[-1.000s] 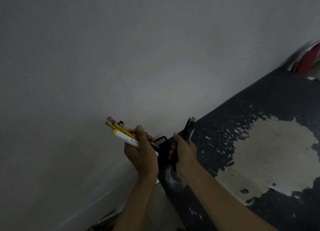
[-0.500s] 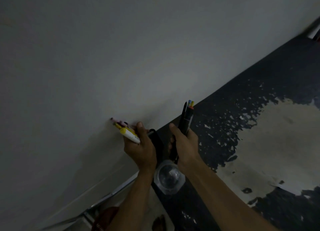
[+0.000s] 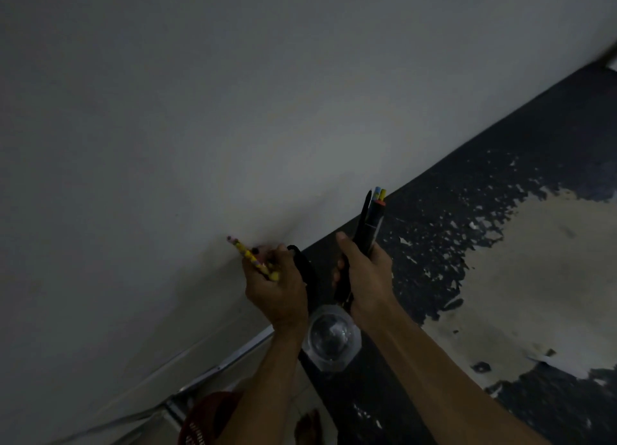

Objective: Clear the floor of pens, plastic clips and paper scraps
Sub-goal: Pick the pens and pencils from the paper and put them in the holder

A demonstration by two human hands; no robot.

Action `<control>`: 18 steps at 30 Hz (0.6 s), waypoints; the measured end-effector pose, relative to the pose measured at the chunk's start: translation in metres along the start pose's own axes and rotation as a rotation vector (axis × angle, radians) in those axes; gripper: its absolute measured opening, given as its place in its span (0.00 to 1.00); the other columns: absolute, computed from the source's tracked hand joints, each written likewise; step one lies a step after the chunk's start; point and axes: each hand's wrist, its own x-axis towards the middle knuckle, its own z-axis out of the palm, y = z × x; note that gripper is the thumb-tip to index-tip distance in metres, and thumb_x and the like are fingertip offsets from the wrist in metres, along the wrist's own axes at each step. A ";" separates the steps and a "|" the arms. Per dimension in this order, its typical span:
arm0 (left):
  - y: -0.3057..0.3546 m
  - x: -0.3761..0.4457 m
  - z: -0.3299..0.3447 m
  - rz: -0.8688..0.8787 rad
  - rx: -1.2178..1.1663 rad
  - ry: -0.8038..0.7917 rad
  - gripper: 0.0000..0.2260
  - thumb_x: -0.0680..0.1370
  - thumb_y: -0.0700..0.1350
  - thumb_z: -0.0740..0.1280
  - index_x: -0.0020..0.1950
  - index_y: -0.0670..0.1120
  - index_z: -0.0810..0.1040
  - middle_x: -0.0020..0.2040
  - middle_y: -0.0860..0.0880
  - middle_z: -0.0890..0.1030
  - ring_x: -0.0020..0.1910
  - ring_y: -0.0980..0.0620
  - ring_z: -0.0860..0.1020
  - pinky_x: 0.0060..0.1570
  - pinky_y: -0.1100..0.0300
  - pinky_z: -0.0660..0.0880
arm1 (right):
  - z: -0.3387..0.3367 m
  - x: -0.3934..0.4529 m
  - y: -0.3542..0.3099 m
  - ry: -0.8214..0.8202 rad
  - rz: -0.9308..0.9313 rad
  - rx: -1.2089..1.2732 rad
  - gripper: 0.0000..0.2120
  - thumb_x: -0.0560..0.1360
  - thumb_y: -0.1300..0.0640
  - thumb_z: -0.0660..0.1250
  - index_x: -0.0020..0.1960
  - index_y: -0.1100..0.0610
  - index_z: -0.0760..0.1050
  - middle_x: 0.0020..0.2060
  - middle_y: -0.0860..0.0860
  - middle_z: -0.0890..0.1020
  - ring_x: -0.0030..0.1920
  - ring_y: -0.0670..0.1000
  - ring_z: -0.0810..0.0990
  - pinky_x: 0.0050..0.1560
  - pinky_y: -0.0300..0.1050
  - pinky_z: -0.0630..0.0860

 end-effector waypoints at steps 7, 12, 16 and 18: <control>0.016 -0.007 -0.011 0.041 0.023 -0.070 0.02 0.76 0.31 0.66 0.44 0.32 0.75 0.31 0.55 0.73 0.30 0.67 0.75 0.31 0.76 0.69 | 0.014 0.001 -0.001 -0.092 -0.031 0.131 0.05 0.78 0.59 0.66 0.45 0.57 0.71 0.30 0.52 0.72 0.30 0.50 0.71 0.33 0.47 0.72; 0.012 -0.003 -0.023 0.028 0.010 -0.131 0.06 0.80 0.34 0.62 0.45 0.34 0.76 0.32 0.53 0.76 0.30 0.63 0.77 0.31 0.74 0.70 | 0.035 0.010 0.010 -0.129 -0.124 0.144 0.02 0.79 0.62 0.64 0.47 0.57 0.72 0.34 0.51 0.75 0.36 0.50 0.75 0.45 0.48 0.77; 0.009 0.000 -0.034 0.017 0.048 -0.152 0.05 0.80 0.34 0.61 0.47 0.36 0.76 0.33 0.56 0.76 0.33 0.65 0.78 0.33 0.75 0.69 | 0.050 0.016 0.030 -0.061 -0.253 0.018 0.03 0.79 0.62 0.65 0.48 0.58 0.70 0.39 0.56 0.77 0.39 0.52 0.80 0.48 0.47 0.80; 0.006 0.002 -0.036 0.000 0.060 -0.186 0.05 0.80 0.35 0.61 0.49 0.36 0.76 0.36 0.56 0.76 0.35 0.65 0.78 0.34 0.75 0.70 | 0.053 0.018 0.041 -0.030 -0.334 -0.079 0.04 0.78 0.63 0.66 0.47 0.58 0.71 0.41 0.60 0.77 0.42 0.58 0.81 0.48 0.51 0.81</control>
